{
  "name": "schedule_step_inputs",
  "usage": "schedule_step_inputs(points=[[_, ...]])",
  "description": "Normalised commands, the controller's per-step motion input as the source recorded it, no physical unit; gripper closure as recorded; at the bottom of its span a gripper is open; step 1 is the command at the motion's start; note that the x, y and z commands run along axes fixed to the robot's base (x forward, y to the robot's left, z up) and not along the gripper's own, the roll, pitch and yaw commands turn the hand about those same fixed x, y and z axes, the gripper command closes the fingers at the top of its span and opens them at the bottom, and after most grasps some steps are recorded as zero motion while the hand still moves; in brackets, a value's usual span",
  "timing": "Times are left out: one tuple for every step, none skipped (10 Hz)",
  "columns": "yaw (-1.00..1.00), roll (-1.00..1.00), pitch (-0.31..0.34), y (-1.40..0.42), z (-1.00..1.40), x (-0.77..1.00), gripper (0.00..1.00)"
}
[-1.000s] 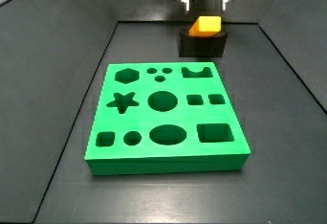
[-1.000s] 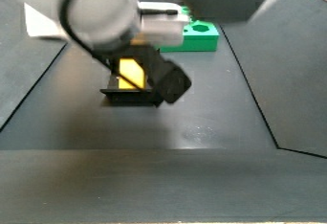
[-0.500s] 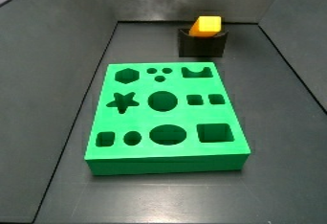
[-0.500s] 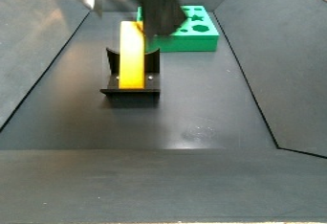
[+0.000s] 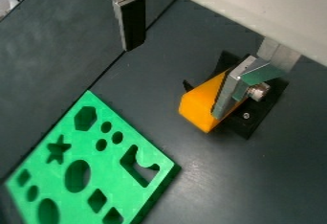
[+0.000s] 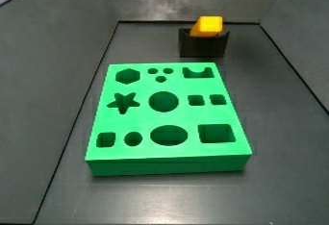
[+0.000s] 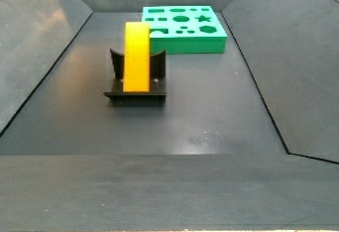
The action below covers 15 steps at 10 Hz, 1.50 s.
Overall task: Pick up the rectangle object. Move up. Place the rectangle object on the fixture. Regrasp the rectangle object. Move to above the board. Insert the rectangle object.
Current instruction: Regrasp the rectangle object.
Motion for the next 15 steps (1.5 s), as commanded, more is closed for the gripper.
schedule_step_inputs(points=[[0.03,1.00,0.027,-0.10,0.08,-0.01,0.00],[0.03,1.00,0.025,-0.04,0.06,-0.02,0.00],[0.03,1.00,0.023,-0.05,0.03,0.00,0.00],[0.04,1.00,0.021,-0.04,0.02,0.01,0.00],[0.04,1.00,0.022,-0.02,0.02,0.01,0.00],[0.04,1.00,0.025,-0.02,0.02,0.00,0.00],[0.04,1.00,0.035,-0.02,0.01,0.01,0.00],[0.04,1.00,0.038,-0.02,0.00,0.02,0.00],[0.05,1.00,0.049,-0.03,0.00,0.04,0.00],[0.05,1.00,0.058,-0.03,0.00,0.05,0.00],[0.06,1.00,0.074,-0.03,-0.01,0.07,0.00],[0.06,1.00,0.084,-0.03,-0.01,0.08,0.00],[0.07,1.00,0.115,-0.04,-0.01,0.10,0.00],[0.09,1.00,0.137,-0.04,-0.01,0.11,0.00],[0.10,1.00,0.158,-0.05,-0.01,0.11,0.00]])
